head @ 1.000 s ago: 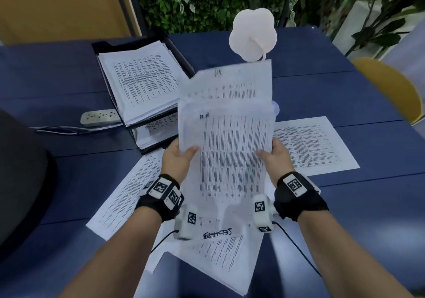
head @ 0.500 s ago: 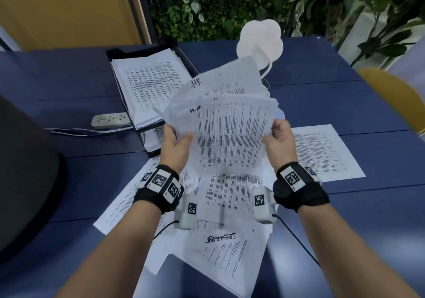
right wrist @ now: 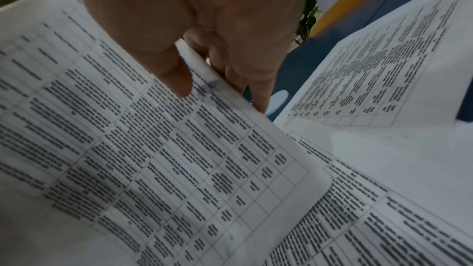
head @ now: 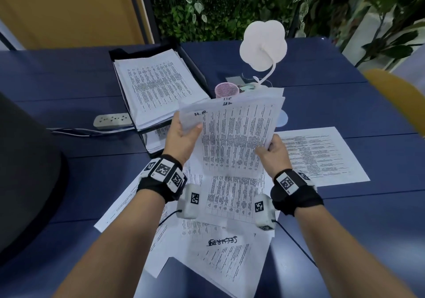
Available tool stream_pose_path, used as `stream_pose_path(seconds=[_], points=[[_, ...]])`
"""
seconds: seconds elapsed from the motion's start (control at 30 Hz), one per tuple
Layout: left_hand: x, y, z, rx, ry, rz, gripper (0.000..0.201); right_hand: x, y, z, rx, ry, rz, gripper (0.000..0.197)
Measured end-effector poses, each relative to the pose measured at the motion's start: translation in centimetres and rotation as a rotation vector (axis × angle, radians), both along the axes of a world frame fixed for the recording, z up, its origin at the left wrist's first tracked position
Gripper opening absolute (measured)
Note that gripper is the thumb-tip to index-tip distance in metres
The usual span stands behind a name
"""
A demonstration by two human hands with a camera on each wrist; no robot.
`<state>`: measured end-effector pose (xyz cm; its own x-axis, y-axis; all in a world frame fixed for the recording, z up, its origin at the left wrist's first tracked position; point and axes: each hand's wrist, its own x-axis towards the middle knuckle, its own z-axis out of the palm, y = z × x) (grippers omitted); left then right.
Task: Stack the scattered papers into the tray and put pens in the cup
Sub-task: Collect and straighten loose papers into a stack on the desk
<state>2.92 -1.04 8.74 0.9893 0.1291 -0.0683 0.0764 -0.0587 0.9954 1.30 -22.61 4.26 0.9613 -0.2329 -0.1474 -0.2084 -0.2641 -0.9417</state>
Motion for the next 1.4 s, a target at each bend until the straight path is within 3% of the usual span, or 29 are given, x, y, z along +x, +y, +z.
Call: stream_pose_path(seconds=[0.1, 0.23, 0.33, 0.43, 0.6, 0.77, 0.83, 0.9, 0.97, 1.13, 1.3, 1.4], points=[[-0.2, -0.2, -0.7, 0.045, 0.073, 0.079, 0.065, 0.1, 0.3, 0.1, -0.079, -0.021, -0.021, 0.023], [0.1, 0.5, -1.2, -0.11, 0.04, 0.058, 0.066, 0.2, 0.9, 0.7, 0.044, -0.083, -0.041, 0.034], [0.3, 0.6, -2.1, -0.072, 0.103, 0.014, 0.038, 0.1, 0.9, 0.2, 0.007, 0.093, 0.055, 0.049], [0.0, 0.4, -3.2, 0.005, 0.156, -0.036, 0.027, 0.1, 0.7, -1.6, -0.099, 0.277, 0.105, 0.048], [-0.2, 1.7, -4.1, -0.009, 0.178, 0.024, 0.041, -0.2, 0.3, -2.9, 0.038, 0.236, 0.126, 0.032], [-1.3, 3.7, -8.1, 0.171, 0.368, 0.038, 0.037, -0.7, 0.8, -4.3, -0.092, 0.308, 0.193, 0.022], [-2.2, 4.6, -10.4, 0.23, 0.487, 0.032, 0.036, -0.8, 1.2, -5.4, -0.131, 0.405, 0.246, 0.032], [-3.0, 5.6, -12.3, 0.211, 0.575, 0.044, 0.03, -0.8, 1.8, -6.3, -0.215, 0.468, 0.316, 0.039], [-3.4, 6.5, -13.3, 0.179, 0.608, 0.074, 0.023, -0.7, 2.5, -6.5, -0.215, 0.461, 0.319, 0.028], [-3.7, 8.1, -12.3, -0.011, 0.543, 0.159, 0.025, 1.1, 4.5, -5.6, -0.077, 0.441, 0.282, 0.027], [-4.7, 9.2, -11.4, -0.138, 0.616, 0.038, 0.048, 4.9, 6.7, -5.8, -0.059, 0.421, 0.283, 0.021], [-5.1, 9.7, -10.9, -0.105, 0.691, -0.056, 0.042, 7.2, 7.9, -6.0, -0.056, 0.378, 0.292, 0.02]])
